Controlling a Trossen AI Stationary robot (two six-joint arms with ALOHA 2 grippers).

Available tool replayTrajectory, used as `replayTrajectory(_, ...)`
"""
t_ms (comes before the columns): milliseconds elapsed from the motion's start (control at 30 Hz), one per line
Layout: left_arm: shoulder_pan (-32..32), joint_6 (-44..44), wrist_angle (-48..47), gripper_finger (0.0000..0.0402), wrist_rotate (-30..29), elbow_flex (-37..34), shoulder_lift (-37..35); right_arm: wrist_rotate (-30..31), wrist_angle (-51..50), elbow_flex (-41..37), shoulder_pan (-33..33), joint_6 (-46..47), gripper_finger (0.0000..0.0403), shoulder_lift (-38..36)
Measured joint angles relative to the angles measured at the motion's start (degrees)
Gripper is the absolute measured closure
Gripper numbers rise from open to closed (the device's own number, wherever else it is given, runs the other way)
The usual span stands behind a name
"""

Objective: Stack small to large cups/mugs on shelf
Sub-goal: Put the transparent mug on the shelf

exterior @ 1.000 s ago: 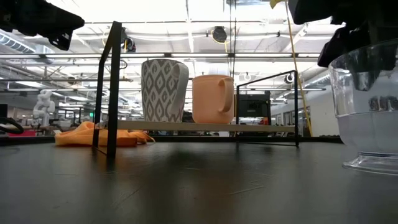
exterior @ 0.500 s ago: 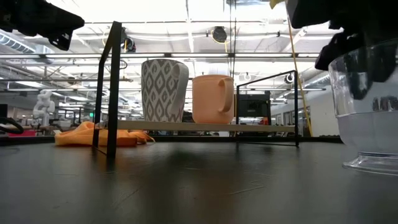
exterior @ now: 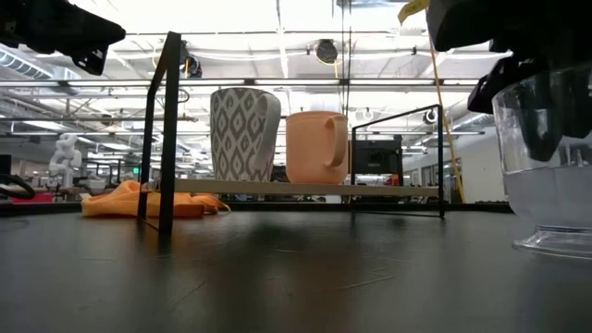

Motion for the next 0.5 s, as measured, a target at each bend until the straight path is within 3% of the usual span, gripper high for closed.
replayTrajectory(133,0.01,0.0,0.0,0.0371,0.0,0.0,0.0,0.0,-0.31,0.0,0.0,-1.67,0.0296,0.0)
replayTrajectory(333,0.0,0.0,0.0,0.0371,0.0,0.0,0.0,0.0,-1.05,0.0,-0.02,-4.87,0.0386,0.0)
replayTrajectory(500,0.01,0.0,0.0,0.0371,0.0,0.0,0.01,0.17,-1.05,0.0,-0.02,-9.58,0.0394,0.0)
